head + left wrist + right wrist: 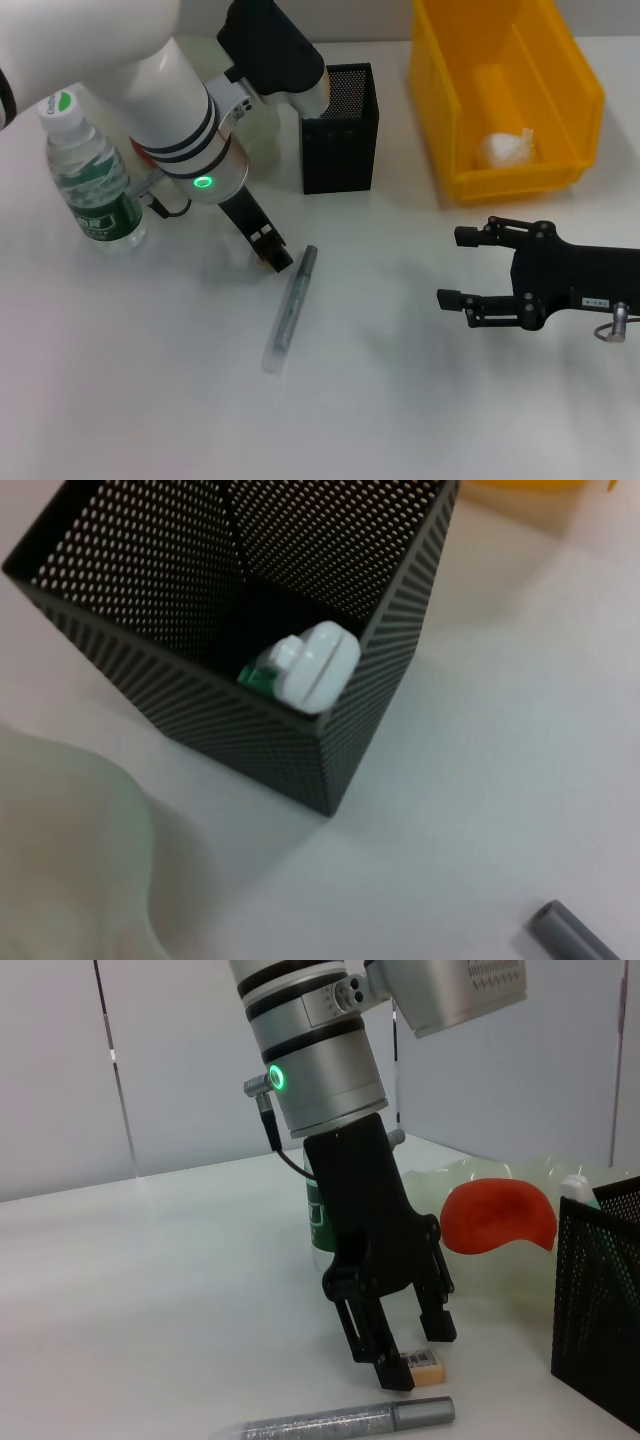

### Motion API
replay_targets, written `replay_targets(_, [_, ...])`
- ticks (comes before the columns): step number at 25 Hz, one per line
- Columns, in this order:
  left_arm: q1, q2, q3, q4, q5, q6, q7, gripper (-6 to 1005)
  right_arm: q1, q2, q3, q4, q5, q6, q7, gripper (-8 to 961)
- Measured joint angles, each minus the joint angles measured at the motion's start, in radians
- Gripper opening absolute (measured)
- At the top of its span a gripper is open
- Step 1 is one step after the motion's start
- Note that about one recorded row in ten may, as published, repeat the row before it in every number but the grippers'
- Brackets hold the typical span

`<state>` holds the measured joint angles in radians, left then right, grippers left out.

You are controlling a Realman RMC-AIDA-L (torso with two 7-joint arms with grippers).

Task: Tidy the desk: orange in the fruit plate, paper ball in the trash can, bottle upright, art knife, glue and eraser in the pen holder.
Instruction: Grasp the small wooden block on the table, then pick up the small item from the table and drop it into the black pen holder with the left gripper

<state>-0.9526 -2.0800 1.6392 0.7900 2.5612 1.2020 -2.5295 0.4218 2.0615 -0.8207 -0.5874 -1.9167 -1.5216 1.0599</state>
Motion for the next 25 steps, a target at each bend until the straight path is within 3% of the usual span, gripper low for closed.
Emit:
replay_targets(10, [0.0,0.0,0.026,-0.001,-0.01,0.007,0.011,640,0.0,0.0,0.0,-0.003,0.001,0.0,0.002,820])
replay_targets(16, [-0.001,0.0,0.027,0.001,-0.013,0.008,0.014,471,0.001,0.001,0.0,-0.003,0.001,0.0,0.003,819])
replay_targets(25, [-0.004,0.0,0.02,0.014,-0.013,0.021,0.012,448,0.002,0.002,0.0,-0.003,0.002,0.0,0.003,819])
